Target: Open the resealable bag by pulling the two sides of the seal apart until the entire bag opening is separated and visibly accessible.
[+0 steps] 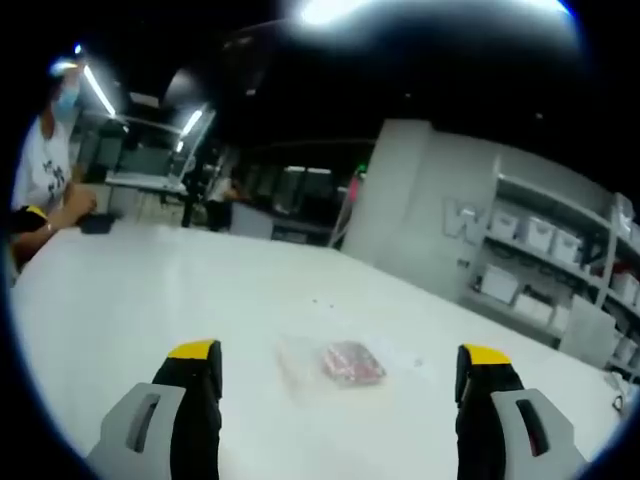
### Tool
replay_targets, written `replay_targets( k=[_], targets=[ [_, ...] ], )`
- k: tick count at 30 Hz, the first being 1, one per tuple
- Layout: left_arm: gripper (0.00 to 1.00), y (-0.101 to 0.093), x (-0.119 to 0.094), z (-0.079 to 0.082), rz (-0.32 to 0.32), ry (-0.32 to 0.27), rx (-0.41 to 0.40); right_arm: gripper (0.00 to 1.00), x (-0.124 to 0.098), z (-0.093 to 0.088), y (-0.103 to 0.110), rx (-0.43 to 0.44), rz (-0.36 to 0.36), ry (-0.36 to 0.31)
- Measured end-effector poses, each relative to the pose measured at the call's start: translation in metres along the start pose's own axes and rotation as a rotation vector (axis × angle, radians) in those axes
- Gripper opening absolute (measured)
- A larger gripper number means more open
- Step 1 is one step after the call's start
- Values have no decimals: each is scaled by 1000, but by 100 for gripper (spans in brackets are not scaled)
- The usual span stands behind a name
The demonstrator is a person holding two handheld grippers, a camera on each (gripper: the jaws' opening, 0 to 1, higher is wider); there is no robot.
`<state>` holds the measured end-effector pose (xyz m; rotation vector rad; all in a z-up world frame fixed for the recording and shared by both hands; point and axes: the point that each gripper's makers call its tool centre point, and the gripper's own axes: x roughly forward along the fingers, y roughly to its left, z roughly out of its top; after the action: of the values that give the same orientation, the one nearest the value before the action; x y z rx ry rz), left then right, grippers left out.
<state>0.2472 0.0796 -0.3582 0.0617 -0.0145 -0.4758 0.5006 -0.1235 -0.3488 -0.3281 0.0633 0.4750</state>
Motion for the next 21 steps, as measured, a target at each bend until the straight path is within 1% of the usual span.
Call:
replay_targets(
  k=[7,10,17,21],
  targets=[
    [99,-6,2,3,-16,-8,1,98,-12,6,0,7,-6,-28],
    [99,-6,1,4,-18,-9,0,98,-16,4,2,12,2,-21],
    [99,-7,-2,4,-15,-12,-3,98,-30,2,7,17,0,-31],
    [99,-9,-3,4,-18,-13,-5,98,-39,-5,9,29,-1,-20]
  ],
)
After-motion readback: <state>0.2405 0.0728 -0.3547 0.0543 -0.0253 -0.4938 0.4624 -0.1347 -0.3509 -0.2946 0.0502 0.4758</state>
